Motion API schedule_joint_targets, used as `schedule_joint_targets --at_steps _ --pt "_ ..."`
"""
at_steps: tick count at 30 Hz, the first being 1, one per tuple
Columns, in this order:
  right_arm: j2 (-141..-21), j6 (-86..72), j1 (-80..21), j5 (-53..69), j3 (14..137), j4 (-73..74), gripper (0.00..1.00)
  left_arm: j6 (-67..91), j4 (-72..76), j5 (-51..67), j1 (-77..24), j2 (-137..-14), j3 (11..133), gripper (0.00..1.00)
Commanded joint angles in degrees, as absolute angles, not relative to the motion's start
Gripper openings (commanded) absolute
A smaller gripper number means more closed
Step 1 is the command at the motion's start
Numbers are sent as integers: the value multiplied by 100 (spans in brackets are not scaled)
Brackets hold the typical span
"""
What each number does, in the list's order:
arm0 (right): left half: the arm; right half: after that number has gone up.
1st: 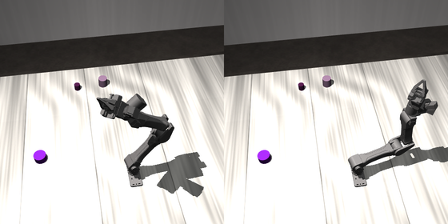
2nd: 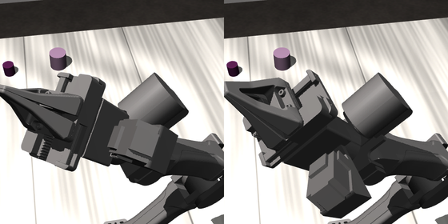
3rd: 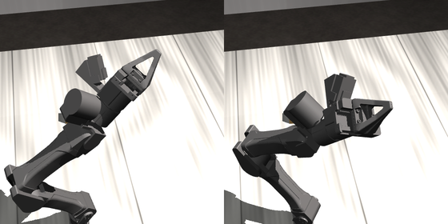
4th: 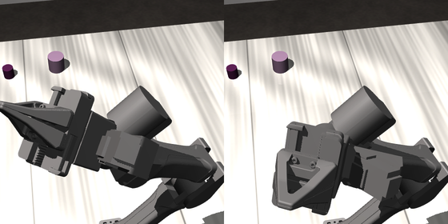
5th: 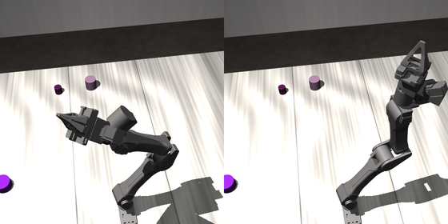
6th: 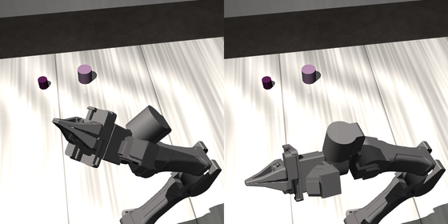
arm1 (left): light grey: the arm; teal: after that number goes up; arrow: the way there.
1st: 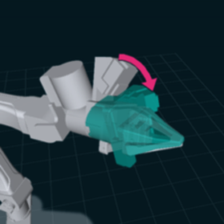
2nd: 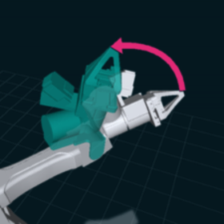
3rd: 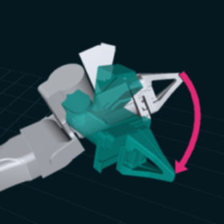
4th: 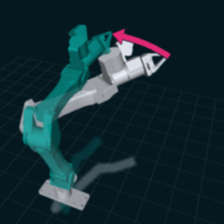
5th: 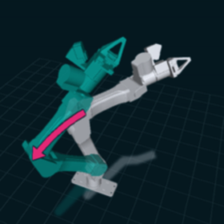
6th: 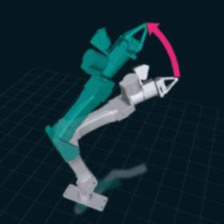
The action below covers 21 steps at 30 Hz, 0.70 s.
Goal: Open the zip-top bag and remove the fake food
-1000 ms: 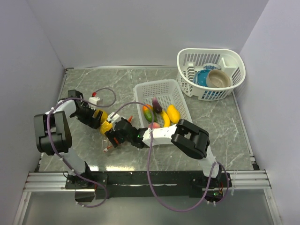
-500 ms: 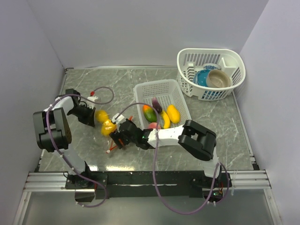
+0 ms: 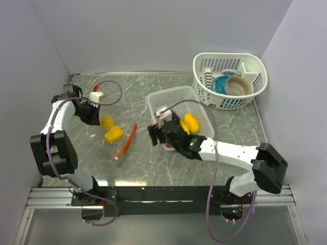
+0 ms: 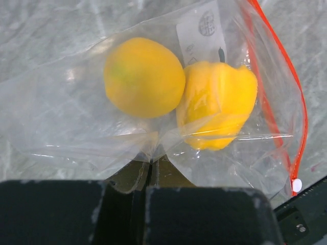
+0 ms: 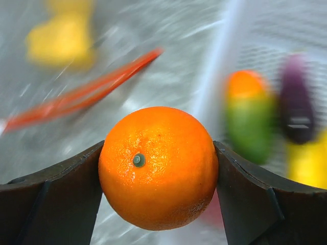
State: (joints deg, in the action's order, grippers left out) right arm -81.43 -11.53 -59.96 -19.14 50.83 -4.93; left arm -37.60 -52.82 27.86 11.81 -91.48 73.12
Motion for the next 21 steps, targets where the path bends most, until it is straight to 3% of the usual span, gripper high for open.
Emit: schedule_joint_targets --at_steps 1,2,3,5,6,7,12,17,20,21 --pt "-7805 -1336 -5275 -2837 5255 -344 27 -3595 -5458 3006 836 -8833 7269 1" --pt "-7848 -1423 -5143 -3143 5360 -90 26 -3569 -5458 3015 809 -8790 7260 1" --pt "-8031 -1450 -4881 -3225 5570 -36 37 -3551 -5458 3015 791 -8780 7268 1" --pt "-8234 -1477 -4703 -3427 5712 332 65 -3542 -5493 3041 765 -8754 7356 1" --pt "-8375 -1494 -4659 -3497 5765 386 92 -3551 -5554 3058 747 -8737 7400 1" --pt "-8402 -1520 -4641 -3568 5783 422 100 -3559 -5581 3050 747 -8736 7435 1" --pt "-8262 -1407 -5035 -3603 5801 422 100 -3542 -5406 2866 738 -8841 7330 1" --pt "-7998 -810 -6359 -3753 5467 -409 100 -3507 -5230 2734 738 -8860 7225 1" --pt "-8235 -800 -6854 -3534 5476 -771 91 -3498 -5186 2681 747 -8842 7198 1" --pt "-8470 -826 -6890 -3394 5493 -878 81 -3489 -5186 2663 738 -8842 7190 1"
